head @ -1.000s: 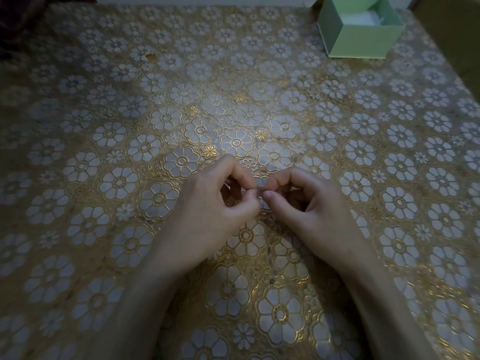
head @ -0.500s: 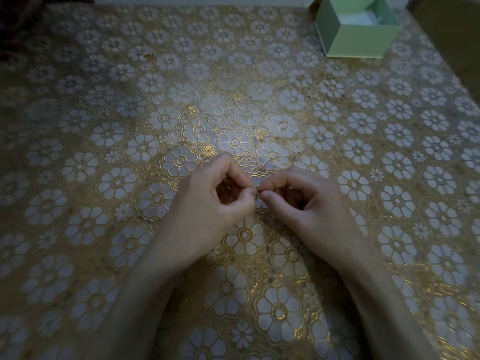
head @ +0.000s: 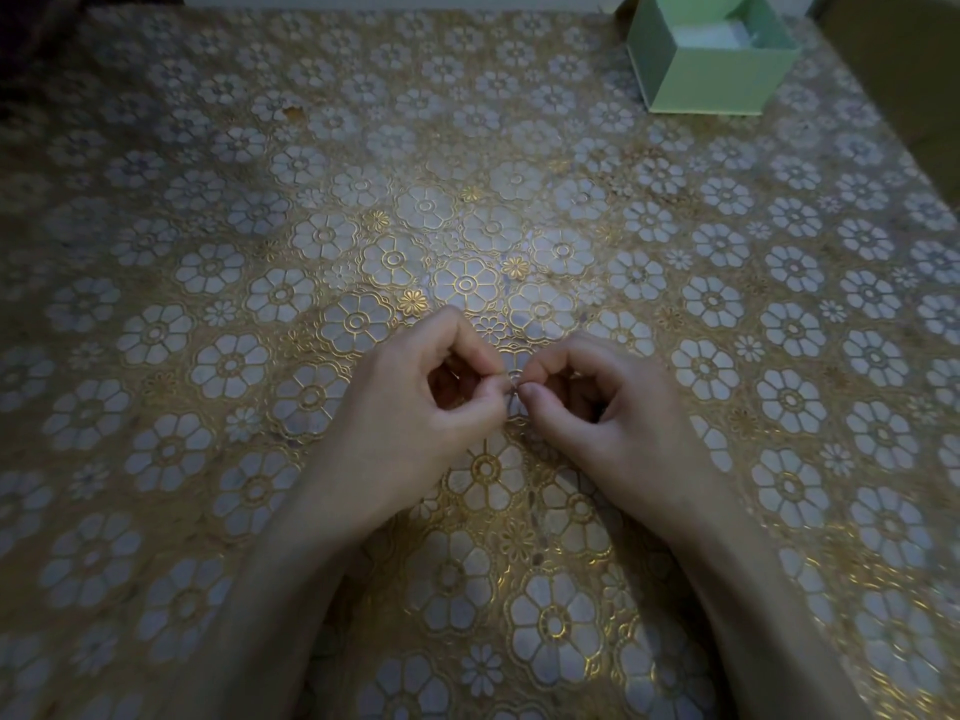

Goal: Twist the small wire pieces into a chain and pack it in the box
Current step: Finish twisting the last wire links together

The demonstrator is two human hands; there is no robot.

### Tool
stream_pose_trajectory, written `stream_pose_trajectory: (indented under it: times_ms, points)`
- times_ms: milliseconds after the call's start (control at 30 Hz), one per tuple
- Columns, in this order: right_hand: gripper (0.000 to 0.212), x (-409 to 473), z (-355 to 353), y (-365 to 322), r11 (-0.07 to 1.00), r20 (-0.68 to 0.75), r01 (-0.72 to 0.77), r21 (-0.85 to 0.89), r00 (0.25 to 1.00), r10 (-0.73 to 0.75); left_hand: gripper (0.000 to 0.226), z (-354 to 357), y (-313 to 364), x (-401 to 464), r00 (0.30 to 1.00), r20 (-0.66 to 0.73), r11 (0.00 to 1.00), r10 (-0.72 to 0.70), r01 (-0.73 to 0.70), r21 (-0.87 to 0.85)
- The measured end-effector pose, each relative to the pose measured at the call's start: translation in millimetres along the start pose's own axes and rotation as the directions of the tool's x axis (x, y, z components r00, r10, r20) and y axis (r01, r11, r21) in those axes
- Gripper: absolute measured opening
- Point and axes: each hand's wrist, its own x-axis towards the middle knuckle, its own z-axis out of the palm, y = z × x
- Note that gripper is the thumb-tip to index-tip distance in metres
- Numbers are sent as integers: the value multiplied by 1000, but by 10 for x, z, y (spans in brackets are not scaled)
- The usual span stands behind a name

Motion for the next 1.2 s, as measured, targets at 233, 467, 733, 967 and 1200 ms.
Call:
stream_pose_trajectory:
  times_ms: [233,467,733,967,1200]
  points:
    - [9,-1,-11,-6,998,2,-28,55,1000,28,15,-7,-5,3,999,-7,998,-33,34,56]
    - [9,-1,-9,13,998,22,-31,48,999,30,24,-21,-10,11,996,51,986,67,-74,147]
    - [10,4,-9,0,999,14,-30,29,999,30,21,-28,-35,22,989,70,966,134,-146,213]
    - [9,3,-14,-5,999,10,-36,25,999,36,15,-32,-28,21,986,80,968,143,-157,197]
    - [8,5,-2,-9,999,20,-27,-17,999,27,13,-18,-32,16,980,79,941,182,-197,275]
